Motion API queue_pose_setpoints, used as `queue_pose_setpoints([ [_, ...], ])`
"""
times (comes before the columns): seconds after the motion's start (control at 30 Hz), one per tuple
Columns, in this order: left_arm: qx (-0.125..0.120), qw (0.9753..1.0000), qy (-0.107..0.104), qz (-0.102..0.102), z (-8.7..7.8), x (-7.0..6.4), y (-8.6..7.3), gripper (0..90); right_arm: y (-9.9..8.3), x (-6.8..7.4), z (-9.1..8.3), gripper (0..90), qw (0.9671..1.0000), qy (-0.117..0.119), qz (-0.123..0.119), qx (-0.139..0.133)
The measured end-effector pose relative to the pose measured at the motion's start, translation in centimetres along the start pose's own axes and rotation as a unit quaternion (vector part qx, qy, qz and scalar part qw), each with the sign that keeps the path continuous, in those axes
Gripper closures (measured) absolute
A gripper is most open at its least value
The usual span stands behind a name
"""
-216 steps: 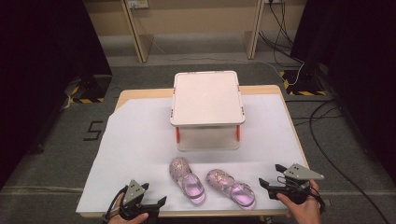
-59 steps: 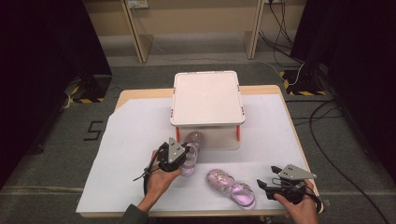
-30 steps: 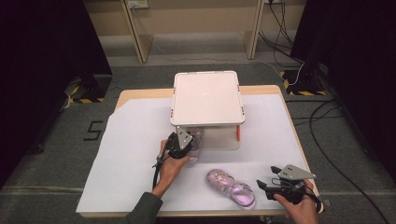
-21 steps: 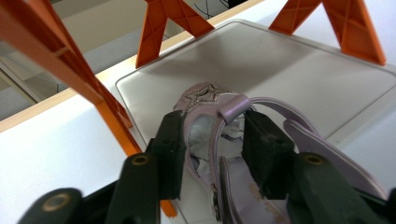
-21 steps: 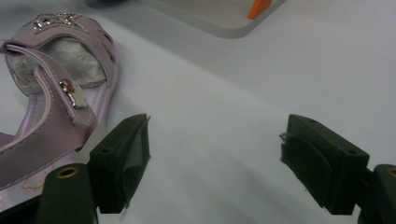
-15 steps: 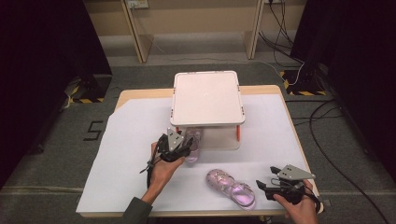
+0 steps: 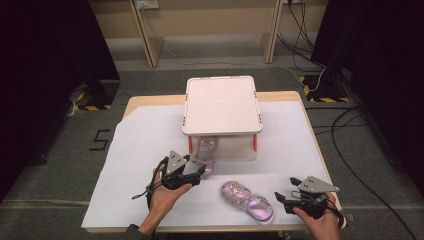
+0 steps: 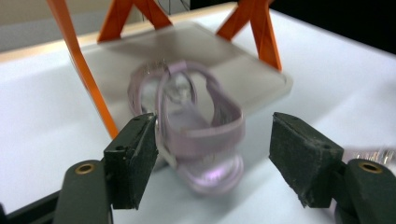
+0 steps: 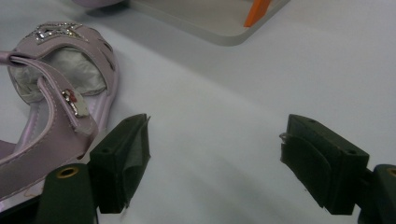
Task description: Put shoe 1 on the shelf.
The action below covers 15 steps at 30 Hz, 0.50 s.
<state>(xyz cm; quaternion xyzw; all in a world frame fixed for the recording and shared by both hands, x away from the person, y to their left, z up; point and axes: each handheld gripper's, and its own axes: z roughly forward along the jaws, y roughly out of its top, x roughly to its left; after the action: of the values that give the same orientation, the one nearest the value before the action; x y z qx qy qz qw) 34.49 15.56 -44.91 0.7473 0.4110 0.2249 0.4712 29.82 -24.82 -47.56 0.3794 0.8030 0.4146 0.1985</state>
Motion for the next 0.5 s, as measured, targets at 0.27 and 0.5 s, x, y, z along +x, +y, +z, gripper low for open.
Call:
queue_pose_setpoints([
  [0.27, 0.037, 0.9993, -0.006, -0.005, 1.3, 0.2, -1.9, 32.4, 0.0, 0.0, -0.1, 23.5, 1.0, 0.0, -0.002, -0.003],
  [0.5, 0.049, 0.9987, -0.008, 0.007, 2.1, 0.2, -2.5, 37.4, 0.1, 0.1, -0.1, 23.5, 1.0, 0.0, -0.002, -0.004],
])
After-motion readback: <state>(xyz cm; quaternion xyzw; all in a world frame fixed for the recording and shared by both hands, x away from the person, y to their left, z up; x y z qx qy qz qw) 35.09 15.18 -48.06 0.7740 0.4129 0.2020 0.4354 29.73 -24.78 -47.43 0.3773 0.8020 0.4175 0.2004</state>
